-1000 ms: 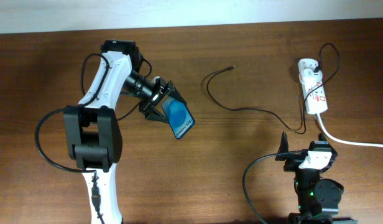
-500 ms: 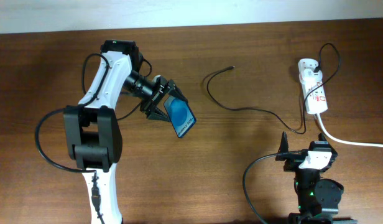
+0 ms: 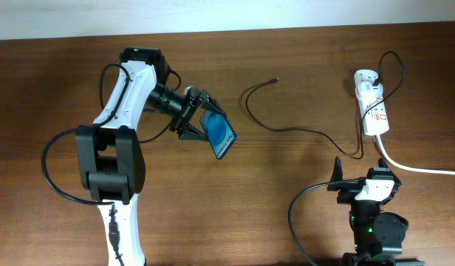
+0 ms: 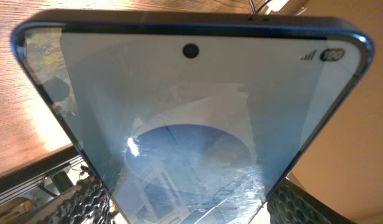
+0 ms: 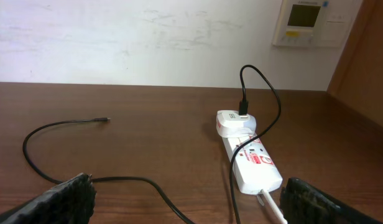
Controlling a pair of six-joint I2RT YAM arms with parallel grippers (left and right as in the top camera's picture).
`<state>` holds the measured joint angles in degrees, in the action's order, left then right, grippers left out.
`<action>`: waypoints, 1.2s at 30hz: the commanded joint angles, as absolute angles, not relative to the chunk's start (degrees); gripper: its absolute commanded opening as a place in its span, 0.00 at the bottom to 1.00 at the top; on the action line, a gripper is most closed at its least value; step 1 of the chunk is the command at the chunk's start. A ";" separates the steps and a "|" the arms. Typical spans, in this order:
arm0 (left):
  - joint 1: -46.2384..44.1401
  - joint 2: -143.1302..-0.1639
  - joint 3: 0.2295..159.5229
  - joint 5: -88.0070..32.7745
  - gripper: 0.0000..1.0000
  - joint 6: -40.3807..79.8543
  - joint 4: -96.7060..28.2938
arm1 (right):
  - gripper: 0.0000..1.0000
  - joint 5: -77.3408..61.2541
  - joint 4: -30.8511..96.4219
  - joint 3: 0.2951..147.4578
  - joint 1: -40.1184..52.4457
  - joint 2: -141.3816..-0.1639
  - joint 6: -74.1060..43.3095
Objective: Plug charger to phone and switch on socket
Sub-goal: 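Lift the phone with the left gripper and tilt it upright, then move the right gripper to the phone and grasp its edge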
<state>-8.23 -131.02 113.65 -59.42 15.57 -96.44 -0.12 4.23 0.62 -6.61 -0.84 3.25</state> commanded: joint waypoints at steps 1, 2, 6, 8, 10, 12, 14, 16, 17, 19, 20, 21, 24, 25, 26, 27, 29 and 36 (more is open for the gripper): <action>-8.23 -129.49 115.02 -62.17 0.47 14.41 -96.77 | 0.99 -0.23 4.51 0.32 -6.83 -0.40 3.20; -8.23 -129.49 115.02 -62.17 0.47 14.41 -96.77 | 0.99 -0.25 4.45 0.32 -6.83 -0.40 3.18; -8.23 -129.49 115.02 -62.17 0.47 14.44 -96.77 | 0.99 -2.76 4.21 0.32 -6.83 -0.40 -7.16; -8.23 -129.49 115.02 -62.17 0.48 14.44 -96.77 | 0.99 -6.28 4.03 0.32 -6.83 -0.40 -23.86; -8.23 -129.49 115.02 -62.17 0.48 14.44 -96.77 | 0.99 -12.40 3.51 0.32 -6.81 -0.40 -41.36; -8.23 -129.49 115.02 -62.17 0.48 14.44 -96.77 | 0.99 -17.85 2.85 0.32 -6.83 -0.40 -50.59; -8.23 -129.49 115.02 -62.17 0.48 14.41 -96.77 | 0.99 -20.32 2.79 0.32 -6.81 -0.40 -55.18; -8.23 -129.49 115.02 -62.17 0.48 14.44 -96.77 | 0.99 -18.02 1.67 0.32 -6.79 -0.40 -56.25; -8.23 -129.49 115.02 -62.15 0.48 14.41 -96.77 | 0.99 -15.53 1.63 0.32 -6.79 -0.40 -56.29; -8.23 -129.49 115.02 -62.15 0.48 14.41 -96.77 | 0.98 -14.59 -1.85 0.32 -6.79 -0.40 -58.13; -8.23 -129.49 115.02 -62.15 0.48 14.44 -96.77 | 0.98 -19.05 -5.54 0.32 -6.79 -0.40 -55.42; -8.23 -129.49 115.02 -62.15 0.48 14.44 -96.77 | 0.98 -24.38 -6.44 0.34 -6.79 -0.43 -53.17; -8.23 -129.49 115.02 -62.15 0.48 14.44 -96.77 | 0.98 -30.15 -4.58 0.75 -6.79 -1.28 -52.73; -8.23 -129.49 115.02 -62.15 0.48 14.44 -96.77 | 0.98 -30.24 -4.25 2.09 -6.76 -2.15 -52.64; -8.25 -129.49 115.02 -62.17 0.48 14.44 -96.77 | 0.98 -30.24 -3.07 3.88 -6.79 -3.31 -51.55; -8.25 -129.49 115.02 -62.15 0.48 14.44 -96.77 | 0.98 -30.17 0.08 7.16 -6.79 -5.54 -48.88; -8.23 -129.49 115.02 -62.17 0.48 14.46 -96.77 | 0.98 -29.08 6.76 13.87 -6.79 -10.85 -44.27; -8.23 -129.49 115.02 -62.15 0.48 14.44 -96.77 | 0.98 -28.05 36.03 48.95 -6.24 -38.87 -33.80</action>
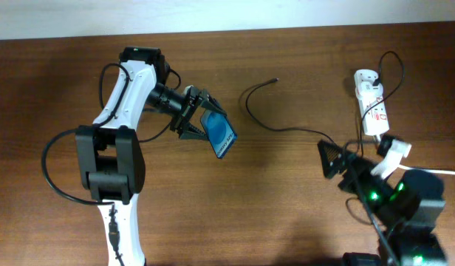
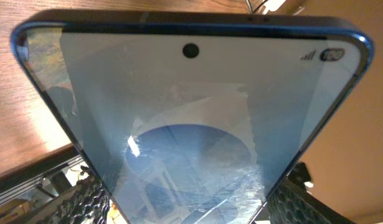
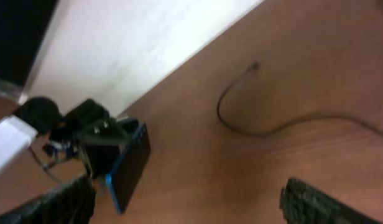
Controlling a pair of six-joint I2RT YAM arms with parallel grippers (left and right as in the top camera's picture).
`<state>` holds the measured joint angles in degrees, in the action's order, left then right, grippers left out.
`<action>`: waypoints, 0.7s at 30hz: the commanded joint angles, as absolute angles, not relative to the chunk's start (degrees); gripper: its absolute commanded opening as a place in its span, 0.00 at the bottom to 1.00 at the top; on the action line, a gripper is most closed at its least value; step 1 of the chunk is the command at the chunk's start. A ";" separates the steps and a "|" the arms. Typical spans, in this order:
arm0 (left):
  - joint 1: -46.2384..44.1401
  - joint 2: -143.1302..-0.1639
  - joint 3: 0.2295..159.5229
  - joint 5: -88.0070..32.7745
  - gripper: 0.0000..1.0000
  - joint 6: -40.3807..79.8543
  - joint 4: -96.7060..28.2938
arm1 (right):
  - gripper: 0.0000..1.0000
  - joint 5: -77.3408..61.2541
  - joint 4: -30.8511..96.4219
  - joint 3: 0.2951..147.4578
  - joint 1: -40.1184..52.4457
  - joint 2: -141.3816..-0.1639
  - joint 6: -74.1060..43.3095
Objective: Plug charger to phone and switch on socket
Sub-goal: 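Move the right gripper to the phone and grasp its edge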
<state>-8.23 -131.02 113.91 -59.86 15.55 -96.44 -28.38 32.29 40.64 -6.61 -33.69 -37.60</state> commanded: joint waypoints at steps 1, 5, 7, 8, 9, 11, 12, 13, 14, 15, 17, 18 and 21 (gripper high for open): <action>-8.23 -129.49 115.02 -62.15 0.48 14.44 -96.77 | 0.98 -28.05 38.35 52.31 -4.64 -41.41 -33.80; -8.25 -129.49 115.02 -62.15 0.48 14.44 -96.77 | 0.99 -17.37 37.93 54.87 10.74 -47.05 -34.48; -8.23 -129.49 115.02 -62.15 0.48 14.44 -96.77 | 0.99 -7.90 36.64 54.87 18.55 -49.54 -38.59; -8.23 -129.49 115.02 -62.15 0.48 14.44 -96.75 | 0.98 -6.13 33.45 54.87 22.57 -51.62 -40.12; -8.23 -129.49 115.02 -62.15 0.48 14.44 -96.77 | 0.98 -6.09 30.52 54.87 25.36 -53.69 -40.07; -8.23 -129.49 115.02 -62.13 0.48 14.41 -96.75 | 0.98 -5.30 24.14 54.87 30.98 -60.45 -39.42; -8.23 -129.49 115.02 -62.11 0.48 14.41 -96.75 | 0.99 -5.45 22.46 54.87 32.34 -62.59 -39.46; -8.23 -129.49 115.02 -62.11 0.48 14.41 -96.75 | 0.98 -5.48 19.31 54.87 35.11 -66.63 -39.44; -8.25 -129.49 115.02 -62.13 0.48 14.41 -96.75 | 0.99 -5.48 17.93 54.87 36.29 -68.34 -39.46; -8.23 -129.49 115.02 -62.13 0.48 14.41 -96.75 | 0.99 -5.26 16.60 54.87 37.45 -70.15 -39.46; -8.23 -129.49 115.02 -62.13 0.48 14.41 -96.75 | 0.99 -4.10 14.11 54.87 39.20 -73.97 -39.48; -8.19 -129.49 115.02 -62.13 0.48 14.41 -96.75 | 0.99 -2.39 13.28 54.87 39.86 -75.55 -39.46; -8.08 -129.51 115.02 -62.17 0.49 14.44 -96.75 | 0.93 -0.14 8.78 54.87 40.93 -80.42 -39.48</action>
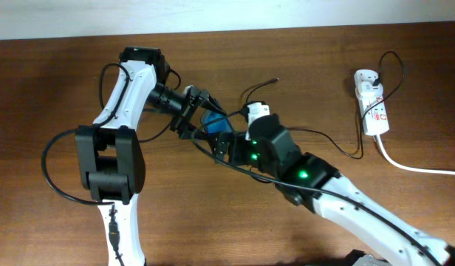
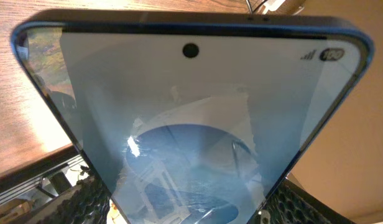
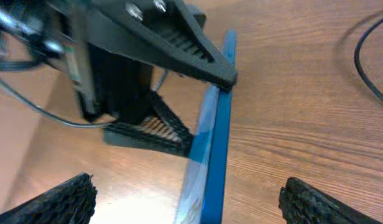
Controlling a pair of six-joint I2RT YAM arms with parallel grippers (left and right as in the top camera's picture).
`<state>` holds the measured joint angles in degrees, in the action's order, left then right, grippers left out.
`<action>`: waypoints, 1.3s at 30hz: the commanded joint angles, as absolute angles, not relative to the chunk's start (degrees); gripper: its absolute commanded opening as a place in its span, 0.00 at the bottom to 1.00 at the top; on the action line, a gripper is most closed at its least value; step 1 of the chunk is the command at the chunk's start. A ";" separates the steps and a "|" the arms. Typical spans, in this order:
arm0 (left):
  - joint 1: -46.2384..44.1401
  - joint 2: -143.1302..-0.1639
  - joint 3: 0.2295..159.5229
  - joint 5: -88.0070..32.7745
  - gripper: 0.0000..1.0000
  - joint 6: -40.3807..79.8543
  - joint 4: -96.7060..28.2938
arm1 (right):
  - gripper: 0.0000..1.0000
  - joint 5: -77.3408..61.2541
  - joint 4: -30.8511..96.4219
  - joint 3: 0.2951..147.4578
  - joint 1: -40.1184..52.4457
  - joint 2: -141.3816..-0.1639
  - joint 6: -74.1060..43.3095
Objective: Plug charger to phone and switch on socket
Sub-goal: 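Move the right gripper to the phone and grasp its edge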
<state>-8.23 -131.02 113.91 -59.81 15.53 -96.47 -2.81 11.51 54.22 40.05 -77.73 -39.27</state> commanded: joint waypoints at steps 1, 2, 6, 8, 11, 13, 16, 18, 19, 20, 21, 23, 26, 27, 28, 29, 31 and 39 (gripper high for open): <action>-8.08 -129.49 115.02 -62.15 0.48 14.44 -96.75 | 0.88 -0.14 7.09 54.87 40.93 -81.62 -39.48; -8.08 -129.49 115.02 -62.17 0.48 14.44 -96.73 | 0.83 -0.14 6.24 54.87 40.93 -82.39 -39.51; -8.10 -129.49 115.02 -62.15 0.48 14.44 -96.73 | 0.66 -0.16 0.67 54.87 40.93 -85.60 -39.51; -8.10 -129.49 115.02 -62.15 0.48 14.44 -96.73 | 0.52 -0.16 -2.09 54.87 40.93 -86.37 -39.53; -8.10 -129.49 115.02 -62.15 0.47 14.44 -96.68 | 0.47 -0.36 -2.39 54.87 40.93 -87.55 -39.51; -8.10 -129.49 115.02 -62.15 0.48 14.44 -96.62 | 0.42 -0.75 -2.42 54.87 40.93 -87.92 -39.51; -8.10 -129.49 115.02 -62.13 0.48 14.44 -96.49 | 0.37 -0.80 -2.42 54.87 40.93 -87.92 -39.51; -8.10 -129.49 115.02 -62.13 0.49 14.44 -96.51 | 0.33 -0.80 -2.42 54.87 40.93 -87.92 -39.51; -8.10 -129.49 115.02 -62.13 0.48 14.44 -96.49 | 0.33 -0.82 -2.44 54.87 40.93 -87.92 -39.51; -8.10 -129.49 115.02 -62.13 0.48 14.44 -96.51 | 0.31 -0.82 -2.44 54.87 40.93 -87.92 -39.51; -8.10 -129.49 115.02 -62.13 0.48 14.44 -96.49 | 0.29 -0.82 -2.44 54.87 40.93 -87.92 -39.51; -8.10 -129.49 115.02 -62.13 0.48 14.46 -96.49 | 0.26 -0.86 -2.42 54.87 40.93 -87.92 -39.51; -8.10 -129.51 115.02 -62.13 0.49 14.44 -96.49 | 0.20 -2.04 -2.39 54.87 40.93 -87.92 -39.51; -8.10 -129.51 115.02 -62.13 0.49 14.44 -96.29 | 0.18 -3.27 -2.37 54.87 40.93 -87.92 -39.48; -8.08 -129.49 115.02 -62.15 0.50 14.46 -96.12 | 0.18 -3.92 -2.39 54.87 40.93 -87.90 -39.51; -8.10 -129.51 115.02 -62.13 0.50 14.46 -96.07 | 0.17 -4.34 -2.39 54.87 40.91 -87.90 -39.51; -8.10 -129.51 115.02 -62.13 0.52 14.44 -96.07 | 0.13 -4.34 -2.39 54.87 40.91 -87.90 -39.51; -8.05 -129.51 115.04 -60.14 0.99 14.46 -94.98 | 0.13 -4.25 -2.39 54.87 40.75 -87.90 -39.48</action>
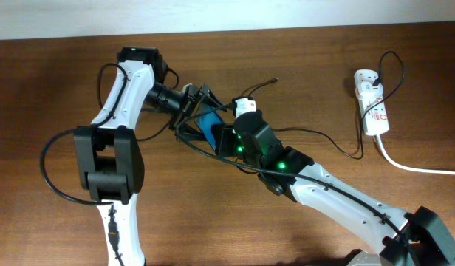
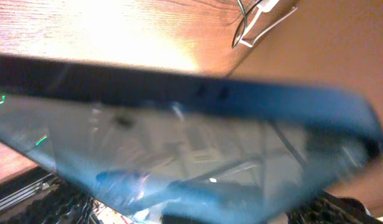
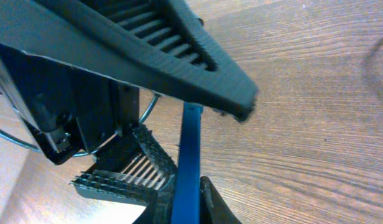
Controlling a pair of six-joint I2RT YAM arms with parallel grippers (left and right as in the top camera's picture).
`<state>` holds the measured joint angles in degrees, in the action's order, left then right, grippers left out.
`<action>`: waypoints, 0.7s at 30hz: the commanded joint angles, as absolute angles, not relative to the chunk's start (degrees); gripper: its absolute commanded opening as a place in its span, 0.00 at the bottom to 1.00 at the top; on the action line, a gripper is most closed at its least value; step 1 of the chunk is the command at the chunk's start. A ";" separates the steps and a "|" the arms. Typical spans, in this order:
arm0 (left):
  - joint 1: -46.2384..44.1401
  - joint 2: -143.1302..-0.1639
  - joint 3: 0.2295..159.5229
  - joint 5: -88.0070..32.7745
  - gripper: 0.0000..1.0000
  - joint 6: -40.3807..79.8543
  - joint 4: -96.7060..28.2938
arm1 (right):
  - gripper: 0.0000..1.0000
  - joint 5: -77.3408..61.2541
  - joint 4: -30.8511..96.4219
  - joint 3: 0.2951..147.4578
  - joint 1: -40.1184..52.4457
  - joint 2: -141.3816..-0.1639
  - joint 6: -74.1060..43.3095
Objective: Plug charger to phone and switch on socket
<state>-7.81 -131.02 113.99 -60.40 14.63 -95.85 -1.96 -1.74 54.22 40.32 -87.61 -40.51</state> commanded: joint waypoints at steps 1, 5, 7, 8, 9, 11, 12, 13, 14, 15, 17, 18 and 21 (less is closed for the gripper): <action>-7.90 -129.49 115.04 -59.96 0.99 14.46 -94.91 | 0.13 -4.21 -2.42 54.87 40.75 -87.90 -39.48; -4.49 -129.49 117.21 -55.42 0.99 14.44 -93.14 | 0.13 -1.26 -2.35 54.87 40.03 -87.79 -39.46; -1.58 -129.19 120.75 -51.37 0.99 13.54 -93.34 | 0.11 -1.23 -1.50 54.87 38.04 -87.53 -39.48; 0.12 -128.55 123.20 -50.76 0.99 11.05 -93.80 | 0.09 -1.23 -0.84 54.87 37.19 -87.31 -39.48; 1.63 -127.48 125.29 -50.72 0.99 8.64 -94.41 | 0.08 -1.26 0.21 54.87 35.86 -86.74 -39.48; 4.84 -123.48 129.10 -50.15 0.99 2.61 -94.94 | 0.04 -1.26 3.11 54.87 32.99 -84.71 -39.48; 6.28 -121.01 130.04 -48.27 0.99 1.04 -95.13 | 0.04 -1.26 4.27 54.87 31.86 -83.64 -39.48; 8.08 -117.23 130.37 -44.93 0.99 0.12 -95.22 | 0.04 -1.26 5.56 54.87 30.72 -82.24 -39.48; 9.67 -113.36 130.37 -40.99 0.99 0.12 -95.24 | 0.04 -1.28 6.39 54.87 30.22 -81.21 -39.48; 11.35 -108.16 130.34 -36.51 0.99 -0.45 -95.24 | 0.04 -1.23 7.27 54.87 29.91 -79.77 -39.46; 13.39 -99.29 130.34 -34.87 0.94 -4.21 -95.22 | 0.04 -1.50 8.27 54.87 29.91 -78.04 -39.46; 14.02 -94.35 130.34 -34.65 0.91 -7.31 -95.20 | 0.04 -1.96 8.67 54.87 29.93 -77.54 -39.46; 14.22 -76.36 130.32 -24.84 0.89 -9.96 -94.37 | 0.04 -3.18 10.39 54.87 29.91 -76.51 -39.46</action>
